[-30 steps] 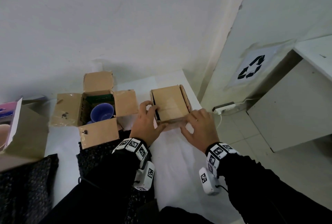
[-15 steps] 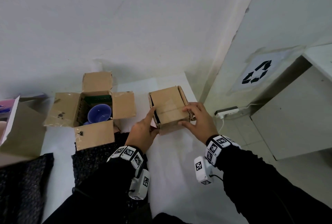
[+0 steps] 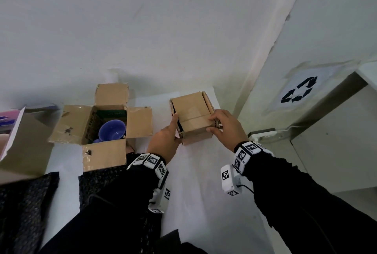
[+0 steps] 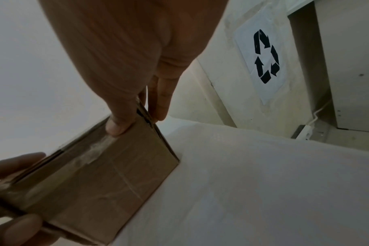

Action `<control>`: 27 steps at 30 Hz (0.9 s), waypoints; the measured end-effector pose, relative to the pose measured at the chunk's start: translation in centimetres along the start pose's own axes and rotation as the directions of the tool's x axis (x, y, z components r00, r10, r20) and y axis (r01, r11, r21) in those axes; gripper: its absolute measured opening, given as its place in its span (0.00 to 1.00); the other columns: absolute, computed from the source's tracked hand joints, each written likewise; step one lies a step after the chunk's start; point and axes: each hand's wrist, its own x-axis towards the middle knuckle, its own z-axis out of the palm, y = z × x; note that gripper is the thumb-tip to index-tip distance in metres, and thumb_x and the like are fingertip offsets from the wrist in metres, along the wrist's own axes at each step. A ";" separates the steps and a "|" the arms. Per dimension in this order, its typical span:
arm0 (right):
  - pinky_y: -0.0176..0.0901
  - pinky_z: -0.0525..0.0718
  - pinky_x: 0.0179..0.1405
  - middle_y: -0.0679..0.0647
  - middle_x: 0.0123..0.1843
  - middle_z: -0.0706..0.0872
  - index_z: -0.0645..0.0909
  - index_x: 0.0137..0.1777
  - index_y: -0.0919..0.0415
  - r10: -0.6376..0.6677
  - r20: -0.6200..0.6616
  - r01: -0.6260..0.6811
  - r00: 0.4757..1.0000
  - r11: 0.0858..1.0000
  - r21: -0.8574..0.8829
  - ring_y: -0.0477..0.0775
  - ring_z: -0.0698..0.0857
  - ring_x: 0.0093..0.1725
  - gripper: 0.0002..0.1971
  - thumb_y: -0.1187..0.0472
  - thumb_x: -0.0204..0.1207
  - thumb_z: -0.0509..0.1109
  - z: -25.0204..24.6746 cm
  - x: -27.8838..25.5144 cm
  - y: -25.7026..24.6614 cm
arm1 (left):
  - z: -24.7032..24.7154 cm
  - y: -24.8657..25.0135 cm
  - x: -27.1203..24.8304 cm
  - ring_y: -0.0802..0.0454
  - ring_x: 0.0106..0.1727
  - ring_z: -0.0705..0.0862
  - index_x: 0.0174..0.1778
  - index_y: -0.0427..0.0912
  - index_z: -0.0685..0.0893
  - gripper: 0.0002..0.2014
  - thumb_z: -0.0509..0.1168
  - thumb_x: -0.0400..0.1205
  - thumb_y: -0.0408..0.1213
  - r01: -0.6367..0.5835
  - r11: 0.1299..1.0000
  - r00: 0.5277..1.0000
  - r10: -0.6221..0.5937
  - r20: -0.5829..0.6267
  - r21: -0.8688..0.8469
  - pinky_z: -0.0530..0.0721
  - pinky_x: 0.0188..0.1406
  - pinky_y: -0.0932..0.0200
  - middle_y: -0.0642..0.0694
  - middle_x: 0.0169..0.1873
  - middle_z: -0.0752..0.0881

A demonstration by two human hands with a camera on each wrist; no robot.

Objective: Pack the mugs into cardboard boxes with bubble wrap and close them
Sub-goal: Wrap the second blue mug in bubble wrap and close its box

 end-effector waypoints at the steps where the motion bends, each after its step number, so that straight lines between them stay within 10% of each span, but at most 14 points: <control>1: 0.48 0.83 0.47 0.52 0.58 0.80 0.80 0.53 0.59 0.010 -0.001 -0.010 1.000 1.000 -0.019 0.52 0.81 0.47 0.15 0.59 0.70 0.79 0.0 0.2 -0.2 | -0.2 0.0 0.2 0.42 0.49 0.86 0.84 0.51 0.44 0.42 0.66 0.82 0.42 0.003 1.000 1.000 -0.003 0.008 0.016 0.84 0.45 0.45 0.39 0.53 0.86; 10: 0.50 0.77 0.57 0.54 0.59 0.77 0.81 0.42 0.57 -0.101 -0.175 0.087 0.979 0.992 -0.086 0.58 0.75 0.58 0.07 0.61 0.68 0.77 1.9 -1.6 -4.7 | -4.0 -1.6 -3.6 0.57 0.55 0.84 0.77 0.52 0.69 0.28 0.67 0.81 0.49 -0.073 0.996 0.996 0.070 -0.050 -0.058 0.84 0.57 0.52 0.55 0.58 0.85; 19: 0.51 0.82 0.49 0.46 0.44 0.85 0.81 0.47 0.51 -0.189 0.275 0.182 0.943 0.982 0.052 0.49 0.82 0.47 0.06 0.55 0.72 0.73 10.1 -8.0 -16.3 | -7.5 -10.8 -14.9 0.53 0.50 0.85 0.57 0.50 0.85 0.13 0.69 0.78 0.48 -0.063 0.998 0.997 0.062 -0.050 -0.014 0.83 0.52 0.56 0.53 0.50 0.88; 27: 0.56 0.76 0.63 0.50 0.65 0.72 0.71 0.67 0.44 0.053 0.517 0.141 0.854 0.934 -0.329 0.57 0.71 0.66 0.35 0.31 0.63 0.73 16.7 -13.6 -19.5 | -5.7 -18.9 -22.6 0.53 0.59 0.80 0.60 0.53 0.81 0.19 0.68 0.77 0.55 -0.015 0.997 0.987 0.004 0.160 0.073 0.79 0.58 0.56 0.53 0.56 0.82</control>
